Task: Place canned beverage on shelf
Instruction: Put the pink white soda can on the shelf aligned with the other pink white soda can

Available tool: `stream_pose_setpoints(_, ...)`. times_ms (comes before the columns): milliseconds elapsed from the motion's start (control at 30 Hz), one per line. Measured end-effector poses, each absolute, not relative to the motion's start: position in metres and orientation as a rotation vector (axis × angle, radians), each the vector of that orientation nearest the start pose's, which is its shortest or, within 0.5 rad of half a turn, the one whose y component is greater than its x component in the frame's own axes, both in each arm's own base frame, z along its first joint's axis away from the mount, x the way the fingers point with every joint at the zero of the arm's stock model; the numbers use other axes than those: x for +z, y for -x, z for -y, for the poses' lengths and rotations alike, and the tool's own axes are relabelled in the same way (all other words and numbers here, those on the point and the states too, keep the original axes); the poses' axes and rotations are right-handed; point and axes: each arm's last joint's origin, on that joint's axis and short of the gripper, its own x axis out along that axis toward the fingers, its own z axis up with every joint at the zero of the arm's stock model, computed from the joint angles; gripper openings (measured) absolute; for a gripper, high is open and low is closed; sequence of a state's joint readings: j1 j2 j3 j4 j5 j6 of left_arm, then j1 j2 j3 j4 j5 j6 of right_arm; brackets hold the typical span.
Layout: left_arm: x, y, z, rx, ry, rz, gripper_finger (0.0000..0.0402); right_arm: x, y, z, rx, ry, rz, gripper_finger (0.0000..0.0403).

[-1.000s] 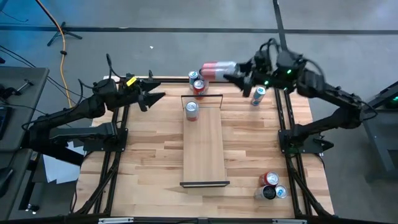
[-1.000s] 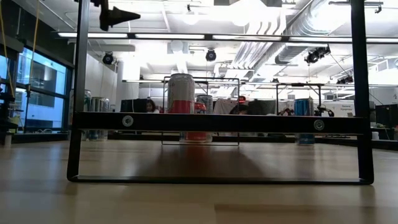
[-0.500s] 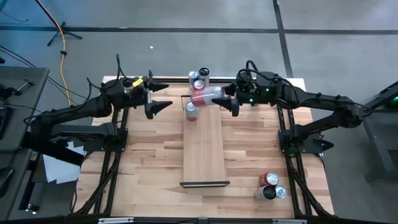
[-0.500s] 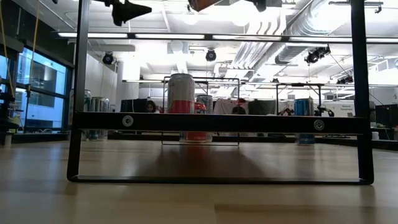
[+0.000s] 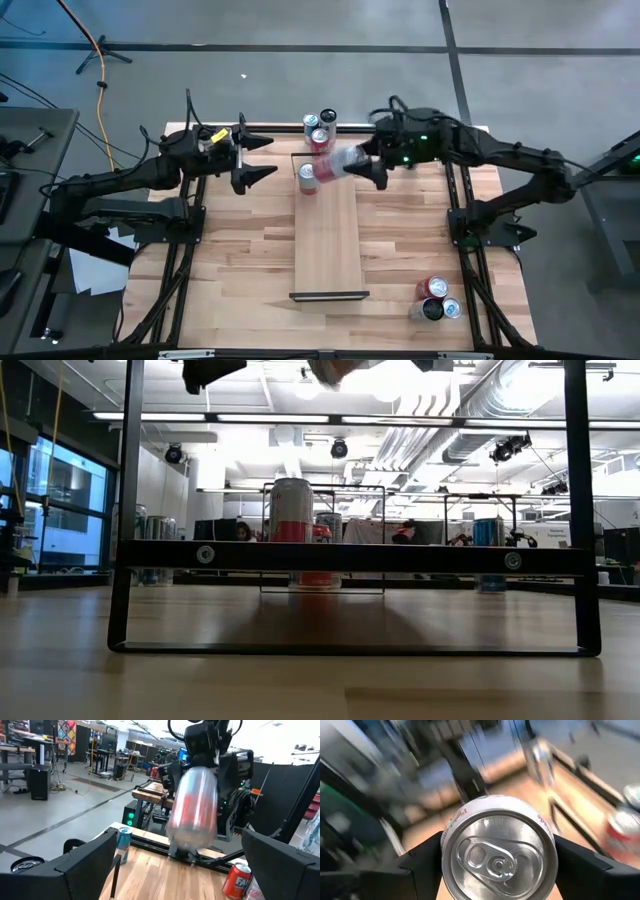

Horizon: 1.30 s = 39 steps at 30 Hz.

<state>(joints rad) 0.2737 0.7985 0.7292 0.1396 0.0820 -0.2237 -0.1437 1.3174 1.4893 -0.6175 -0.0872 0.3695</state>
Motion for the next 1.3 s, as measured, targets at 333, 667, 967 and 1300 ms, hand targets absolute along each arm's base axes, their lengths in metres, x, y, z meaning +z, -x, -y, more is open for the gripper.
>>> stream_pose_setpoints(333, 0.342, -0.175, -0.047, 0.201, 0.212, 0.086, 0.039, 0.38, -0.335, 0.019, -0.096, -0.156, -1.02, 0.0293)
stream_pose_setpoints(667, 0.341, -0.175, -0.047, 0.202, 0.213, 0.083, 0.039, 0.31, -0.384, 0.018, -0.1, -0.01, -1.284, 0.0296)
stream_pose_setpoints(967, 0.339, -0.175, -0.047, 0.205, 0.216, 0.062, 0.039, 0.288, -0.397, 0.018, -0.09, 0.017, -1.333, 0.0296)
stream_pose_setpoints(1300, 0.338, -0.175, -0.047, 0.205, 0.219, 0.047, 0.039, 0.278, -0.406, 0.017, -0.066, 0.001, -1.324, 0.0313)
